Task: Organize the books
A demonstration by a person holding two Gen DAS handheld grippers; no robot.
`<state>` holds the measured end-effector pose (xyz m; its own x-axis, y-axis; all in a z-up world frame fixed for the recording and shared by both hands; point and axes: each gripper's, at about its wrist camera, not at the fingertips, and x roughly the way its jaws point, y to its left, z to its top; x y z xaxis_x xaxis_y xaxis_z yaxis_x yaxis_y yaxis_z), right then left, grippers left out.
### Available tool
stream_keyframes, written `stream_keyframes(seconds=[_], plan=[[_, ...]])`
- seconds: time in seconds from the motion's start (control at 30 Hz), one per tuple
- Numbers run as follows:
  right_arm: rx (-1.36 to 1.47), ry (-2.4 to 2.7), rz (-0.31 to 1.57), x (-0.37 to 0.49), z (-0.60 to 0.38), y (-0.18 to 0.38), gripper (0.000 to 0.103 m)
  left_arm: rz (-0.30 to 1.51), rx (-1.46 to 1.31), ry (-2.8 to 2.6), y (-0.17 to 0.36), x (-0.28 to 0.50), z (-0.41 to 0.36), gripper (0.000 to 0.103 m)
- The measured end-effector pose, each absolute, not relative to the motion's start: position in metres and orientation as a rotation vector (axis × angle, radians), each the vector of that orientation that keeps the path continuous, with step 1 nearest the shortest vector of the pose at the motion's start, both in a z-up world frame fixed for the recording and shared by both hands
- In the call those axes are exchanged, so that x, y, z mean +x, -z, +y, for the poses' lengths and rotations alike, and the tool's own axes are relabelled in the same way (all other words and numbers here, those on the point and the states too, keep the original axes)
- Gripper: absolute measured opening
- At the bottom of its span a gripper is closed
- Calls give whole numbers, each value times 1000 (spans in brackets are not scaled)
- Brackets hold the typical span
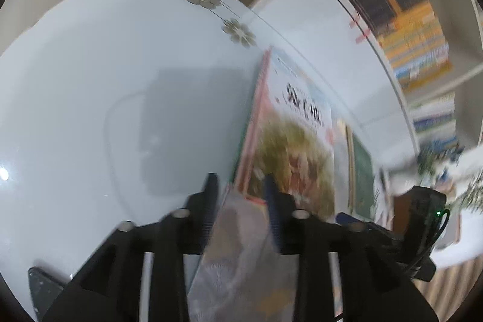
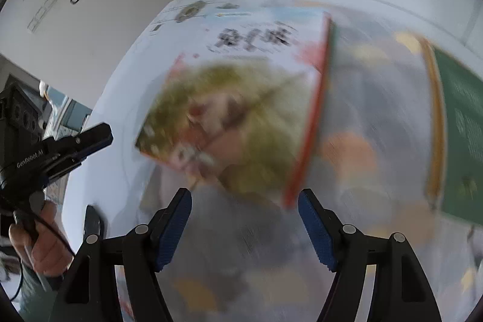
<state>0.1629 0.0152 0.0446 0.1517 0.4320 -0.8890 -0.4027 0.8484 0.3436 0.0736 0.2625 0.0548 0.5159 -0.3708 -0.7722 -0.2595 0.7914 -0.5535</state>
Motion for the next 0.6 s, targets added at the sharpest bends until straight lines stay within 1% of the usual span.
stream_keyframes(seconds=[0.13,0.33,0.53,0.6], plan=[[165,-533,1326,141,-46,-39,71,1079,-605,143,-63,76,228,36],[355,-372,1318,121,-134,-34,71,1094,-413,325,-84,89,142,36],[435,-216,1270,105,-201,-45,71,1106,-165,445,-97,90,56,36],[449,-179,1242,95,-221,-53,71,1102,-136,470,-100,90,39,36]])
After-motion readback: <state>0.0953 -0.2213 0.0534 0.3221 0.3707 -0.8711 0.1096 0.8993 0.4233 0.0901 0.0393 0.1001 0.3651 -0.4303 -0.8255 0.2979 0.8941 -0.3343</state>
